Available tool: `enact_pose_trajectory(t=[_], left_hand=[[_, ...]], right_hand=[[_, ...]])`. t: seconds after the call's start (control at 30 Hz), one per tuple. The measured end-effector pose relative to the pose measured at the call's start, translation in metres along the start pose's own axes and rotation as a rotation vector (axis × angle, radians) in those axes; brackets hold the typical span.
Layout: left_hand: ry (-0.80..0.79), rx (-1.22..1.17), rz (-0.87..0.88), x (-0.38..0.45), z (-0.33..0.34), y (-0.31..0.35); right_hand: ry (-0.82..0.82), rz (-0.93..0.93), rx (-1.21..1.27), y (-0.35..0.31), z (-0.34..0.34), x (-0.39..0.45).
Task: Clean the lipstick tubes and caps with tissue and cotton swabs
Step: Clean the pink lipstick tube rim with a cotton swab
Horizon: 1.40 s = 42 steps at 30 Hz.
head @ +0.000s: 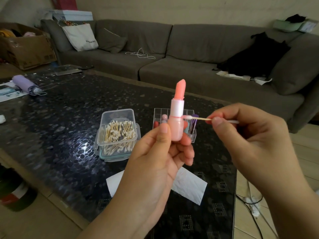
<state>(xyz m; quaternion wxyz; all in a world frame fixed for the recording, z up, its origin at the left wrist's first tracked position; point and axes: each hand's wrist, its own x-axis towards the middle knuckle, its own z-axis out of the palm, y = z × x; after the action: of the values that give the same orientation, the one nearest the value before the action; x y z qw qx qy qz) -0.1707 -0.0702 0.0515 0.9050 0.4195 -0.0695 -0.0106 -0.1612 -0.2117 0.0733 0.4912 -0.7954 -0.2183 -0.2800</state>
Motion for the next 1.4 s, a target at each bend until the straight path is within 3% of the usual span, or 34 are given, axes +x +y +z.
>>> enact_pose_trajectory(t=[0.27,0.63,1.13,1.4], left_hand=[[-0.057,-0.129,-0.085,0.002,-0.005,0.000],[-0.068,-0.035,-0.025,0.004,-0.009,-0.003],[0.052,0.362,0.268,0.004,-0.012,-0.014],[0.076,0.438,0.337,0.002,-0.011,-0.017]], right_hand=[[-0.037,0.001,0.017,-0.002,0.004,-0.003],[-0.031,0.001,-0.005,0.000,0.002,-0.002],[-0.020,-0.080,-0.120,-0.009,0.011,-0.005],[-0.023,-0.084,-0.136,-0.008,0.010,-0.005]])
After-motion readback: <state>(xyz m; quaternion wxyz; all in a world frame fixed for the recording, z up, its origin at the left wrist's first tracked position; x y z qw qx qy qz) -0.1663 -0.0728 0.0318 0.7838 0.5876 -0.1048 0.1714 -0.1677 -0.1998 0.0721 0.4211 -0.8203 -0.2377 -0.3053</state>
